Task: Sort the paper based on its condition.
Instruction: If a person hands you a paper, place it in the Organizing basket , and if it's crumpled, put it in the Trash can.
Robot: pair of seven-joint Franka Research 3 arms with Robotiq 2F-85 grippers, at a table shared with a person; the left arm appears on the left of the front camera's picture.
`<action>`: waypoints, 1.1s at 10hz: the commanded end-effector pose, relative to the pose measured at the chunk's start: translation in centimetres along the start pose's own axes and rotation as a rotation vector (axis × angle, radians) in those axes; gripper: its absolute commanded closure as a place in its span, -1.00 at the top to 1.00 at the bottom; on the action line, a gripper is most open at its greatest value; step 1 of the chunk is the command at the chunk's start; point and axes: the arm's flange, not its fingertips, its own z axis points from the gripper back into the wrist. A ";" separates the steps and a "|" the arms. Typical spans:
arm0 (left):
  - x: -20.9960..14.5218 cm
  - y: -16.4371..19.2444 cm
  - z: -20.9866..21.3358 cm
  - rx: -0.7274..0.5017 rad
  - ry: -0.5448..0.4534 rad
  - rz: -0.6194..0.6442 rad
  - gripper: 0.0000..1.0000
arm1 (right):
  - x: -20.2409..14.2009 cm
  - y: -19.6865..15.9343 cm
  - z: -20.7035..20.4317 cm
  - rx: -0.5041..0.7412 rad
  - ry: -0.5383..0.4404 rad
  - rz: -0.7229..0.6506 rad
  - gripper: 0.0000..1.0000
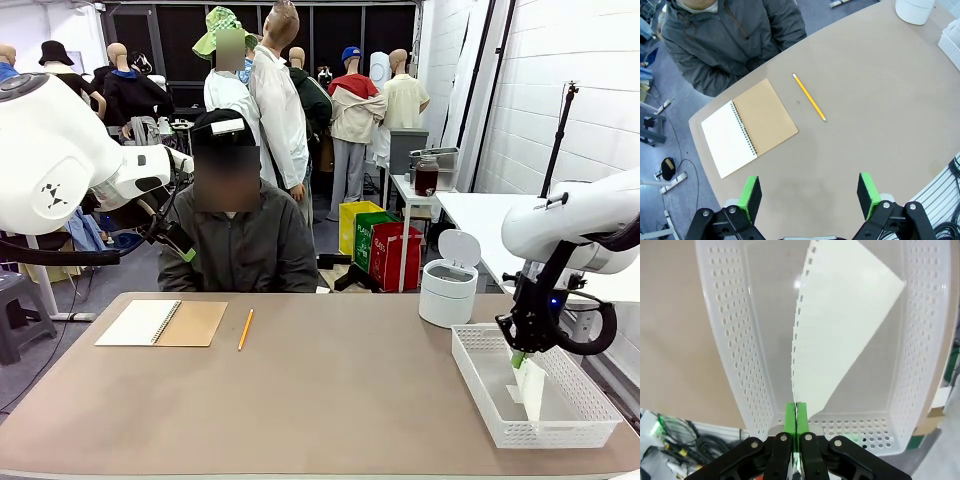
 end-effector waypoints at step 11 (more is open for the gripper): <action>0.1 0.1 0.1 0.000 0.002 0.001 1.00 | 0.9 4.6 -4.1 -0.092 0.085 0.104 -0.68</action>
